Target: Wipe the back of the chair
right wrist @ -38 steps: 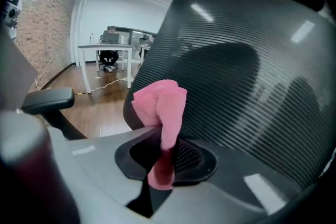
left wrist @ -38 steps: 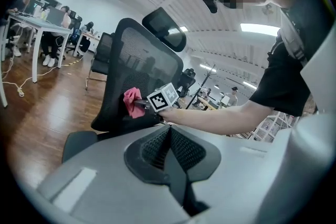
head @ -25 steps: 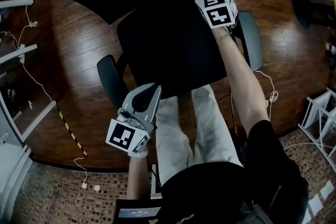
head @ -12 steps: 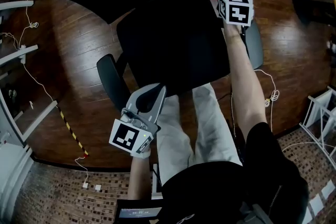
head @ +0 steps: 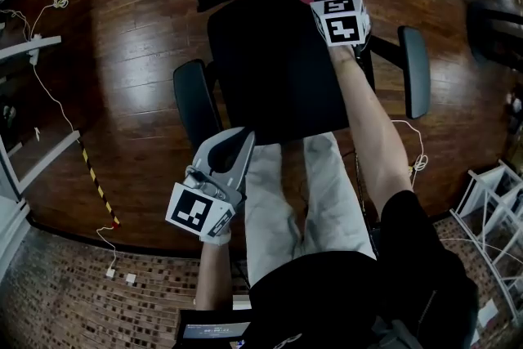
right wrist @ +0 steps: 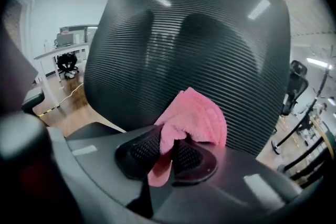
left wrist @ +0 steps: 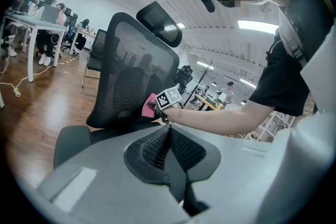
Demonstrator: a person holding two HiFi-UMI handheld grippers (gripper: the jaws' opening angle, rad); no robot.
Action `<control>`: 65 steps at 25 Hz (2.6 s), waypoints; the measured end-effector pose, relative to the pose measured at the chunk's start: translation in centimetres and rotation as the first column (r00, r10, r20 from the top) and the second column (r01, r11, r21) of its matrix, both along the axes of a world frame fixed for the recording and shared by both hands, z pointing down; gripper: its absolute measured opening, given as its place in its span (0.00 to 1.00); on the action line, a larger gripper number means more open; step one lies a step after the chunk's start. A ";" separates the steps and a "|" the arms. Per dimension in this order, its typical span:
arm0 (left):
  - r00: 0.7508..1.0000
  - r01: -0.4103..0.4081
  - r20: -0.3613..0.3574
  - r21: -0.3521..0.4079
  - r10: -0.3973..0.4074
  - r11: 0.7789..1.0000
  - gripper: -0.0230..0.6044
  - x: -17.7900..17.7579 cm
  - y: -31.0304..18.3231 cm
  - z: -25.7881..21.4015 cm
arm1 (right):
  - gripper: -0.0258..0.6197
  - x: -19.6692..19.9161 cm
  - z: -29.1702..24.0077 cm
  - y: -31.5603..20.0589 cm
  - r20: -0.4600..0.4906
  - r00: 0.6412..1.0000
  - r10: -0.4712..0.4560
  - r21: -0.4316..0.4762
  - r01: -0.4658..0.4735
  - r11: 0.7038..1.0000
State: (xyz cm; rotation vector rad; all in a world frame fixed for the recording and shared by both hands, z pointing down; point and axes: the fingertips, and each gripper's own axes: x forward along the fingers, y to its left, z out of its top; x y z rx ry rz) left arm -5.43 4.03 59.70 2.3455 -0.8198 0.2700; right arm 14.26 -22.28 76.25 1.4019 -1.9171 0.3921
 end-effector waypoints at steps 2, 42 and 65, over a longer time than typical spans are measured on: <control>1.000 0.023 -0.001 -0.005 -0.023 1.000 0.02 -1.2 0.0 0.2 | 0.11 -4.0 -0.4 -0.3 0.016 0.998 -0.060 0.010 0.060 0.998; 0.990 -0.142 0.012 0.045 0.141 0.989 0.02 7.4 -0.5 -2.3 | 0.11 2.8 -12.0 -3.8 0.126 0.985 -0.119 0.237 0.087 0.968; 0.995 -0.104 0.009 0.064 0.104 0.993 0.02 6.3 0.8 -3.2 | 0.11 4.7 -17.3 -6.1 -0.037 0.997 -0.074 0.285 0.081 0.955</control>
